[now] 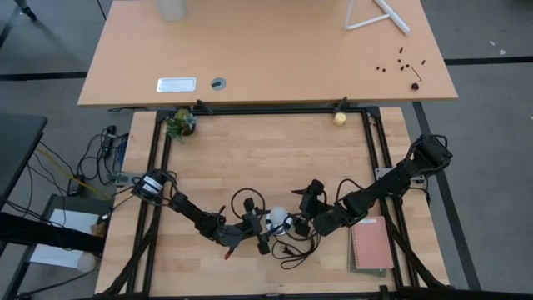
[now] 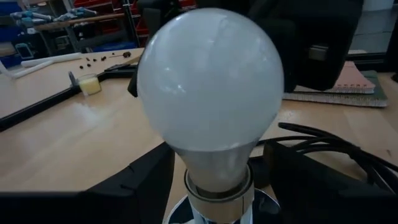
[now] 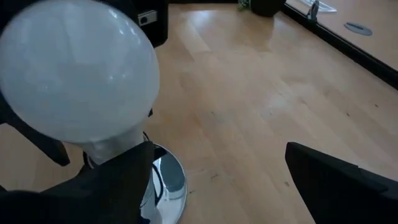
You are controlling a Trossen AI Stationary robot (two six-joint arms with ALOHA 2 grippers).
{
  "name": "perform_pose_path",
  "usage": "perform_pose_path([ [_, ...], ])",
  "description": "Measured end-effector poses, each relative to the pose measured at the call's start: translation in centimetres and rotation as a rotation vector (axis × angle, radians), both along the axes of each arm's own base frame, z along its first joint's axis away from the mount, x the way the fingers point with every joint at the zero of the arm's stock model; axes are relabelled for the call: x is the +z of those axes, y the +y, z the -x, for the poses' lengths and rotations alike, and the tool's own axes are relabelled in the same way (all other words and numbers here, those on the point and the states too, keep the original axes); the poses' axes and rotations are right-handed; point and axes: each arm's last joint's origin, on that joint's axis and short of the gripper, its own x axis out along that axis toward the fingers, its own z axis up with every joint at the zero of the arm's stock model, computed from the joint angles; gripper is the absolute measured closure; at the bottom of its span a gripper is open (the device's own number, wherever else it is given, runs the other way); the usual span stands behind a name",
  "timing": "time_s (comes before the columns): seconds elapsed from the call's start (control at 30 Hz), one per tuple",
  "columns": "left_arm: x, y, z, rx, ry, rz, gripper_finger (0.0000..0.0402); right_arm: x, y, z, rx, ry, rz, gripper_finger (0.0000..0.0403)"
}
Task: Screw lightbulb
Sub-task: Insert the lightbulb into the lamp
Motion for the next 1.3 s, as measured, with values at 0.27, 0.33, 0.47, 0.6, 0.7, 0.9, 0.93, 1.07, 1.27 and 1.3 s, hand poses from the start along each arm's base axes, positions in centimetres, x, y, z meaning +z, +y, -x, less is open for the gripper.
perform_pose_path([
  [0.27, 0.1, -1.0, 0.7, 0.033, -0.009, -0.007, 0.0152, 1.0, -0.7, 1.6, -0.049, 0.063, -0.017, 0.0029],
  [0.33, 0.1, -1.2, 0.8, 0.041, -0.009, -0.009, 0.0152, 1.3, -0.7, 1.9, -0.049, 0.063, -0.022, 0.0029],
  [0.47, 0.0, -1.6, 1.1, 0.056, -0.006, -0.016, 0.0152, 1.8, -0.6, 2.4, -0.037, 0.065, -0.017, 0.0029],
  [0.6, 0.0, -2.3, 1.7, 0.095, -0.006, -0.029, 0.0152, 2.2, -0.5, 3.0, -0.031, 0.074, -0.021, 0.0029],
  [0.7, -0.1, -2.7, 2.1, 0.12, -0.009, -0.026, 0.0152, 2.5, -0.4, 3.4, -0.02, 0.085, -0.013, 0.0029],
  [0.9, -0.7, -3.2, 2.6, 0.118, 0.002, 0.04, 0.0152, 3.9, -0.4, 4.0, 0.123, 0.118, -0.036, 0.0029],
  [0.93, -0.9, -3.3, 2.7, 0.112, 0.009, 0.046, 0.0152, 4.3, -0.5, 4.1, 0.153, 0.121, -0.066, 0.0029],
  [1.07, -1.0, -3.4, 2.7, 0.106, 0.003, 0.077, 0.0152, 5.4, -1.4, 4.1, 0.201, 0.107, -0.169, 0.0029],
  [1.27, -0.6, -3.3, 2.6, 0.137, -0.037, 0.094, 0.0152, 4.9, -0.9, 3.5, 0.215, 0.094, -0.204, 0.0029],
  [1.3, -0.5, -3.3, 2.6, 0.148, -0.04, 0.086, 0.0152, 4.7, -0.7, 3.4, 0.219, 0.095, -0.206, 0.0029],
])
